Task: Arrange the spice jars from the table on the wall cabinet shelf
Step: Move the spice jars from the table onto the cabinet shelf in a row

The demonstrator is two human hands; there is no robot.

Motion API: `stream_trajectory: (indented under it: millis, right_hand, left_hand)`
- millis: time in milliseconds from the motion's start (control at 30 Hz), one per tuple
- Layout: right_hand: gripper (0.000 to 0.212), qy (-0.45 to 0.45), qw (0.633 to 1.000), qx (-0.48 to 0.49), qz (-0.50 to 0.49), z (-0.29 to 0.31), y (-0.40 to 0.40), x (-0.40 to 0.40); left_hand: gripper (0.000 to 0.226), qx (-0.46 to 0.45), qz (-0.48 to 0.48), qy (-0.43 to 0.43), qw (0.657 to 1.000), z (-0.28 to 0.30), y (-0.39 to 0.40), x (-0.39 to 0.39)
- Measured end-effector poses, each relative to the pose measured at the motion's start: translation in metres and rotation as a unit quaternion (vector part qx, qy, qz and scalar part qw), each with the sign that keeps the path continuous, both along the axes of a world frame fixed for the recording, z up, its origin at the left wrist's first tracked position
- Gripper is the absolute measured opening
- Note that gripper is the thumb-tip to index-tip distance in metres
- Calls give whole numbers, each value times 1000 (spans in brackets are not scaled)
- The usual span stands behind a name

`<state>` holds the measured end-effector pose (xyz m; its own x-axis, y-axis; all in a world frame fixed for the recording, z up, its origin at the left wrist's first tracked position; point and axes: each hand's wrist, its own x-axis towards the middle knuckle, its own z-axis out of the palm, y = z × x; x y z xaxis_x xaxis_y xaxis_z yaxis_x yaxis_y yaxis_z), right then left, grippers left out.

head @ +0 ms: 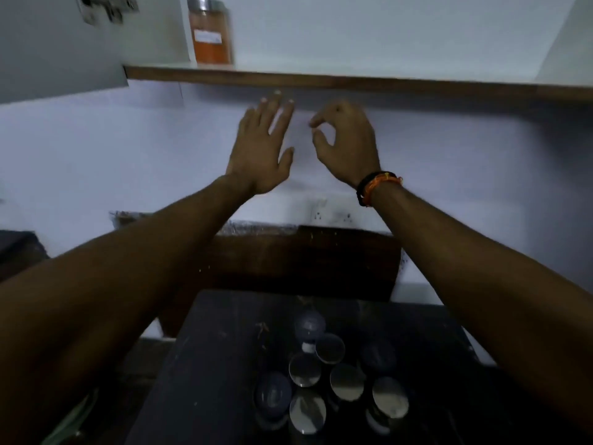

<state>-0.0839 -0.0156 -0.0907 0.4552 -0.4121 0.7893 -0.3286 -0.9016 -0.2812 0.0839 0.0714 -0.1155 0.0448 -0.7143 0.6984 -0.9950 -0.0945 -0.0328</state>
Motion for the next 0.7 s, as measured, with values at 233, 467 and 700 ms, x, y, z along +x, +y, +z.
stream_trajectory:
  millis: [233, 467, 700]
  right_hand:
    - [19, 127, 974, 187, -29, -116, 18, -40]
    - [20, 230, 914, 331, -41, -240, 55, -88]
    - [19, 312, 875, 370, -20, -328, 109, -116]
  left_hand:
    - [73, 194, -74, 155, 966, -136, 18, -66]
    - [73, 368, -94, 247, 891, -251, 55, -124]
    - [49, 423, -81, 330, 840, -320, 107, -153]
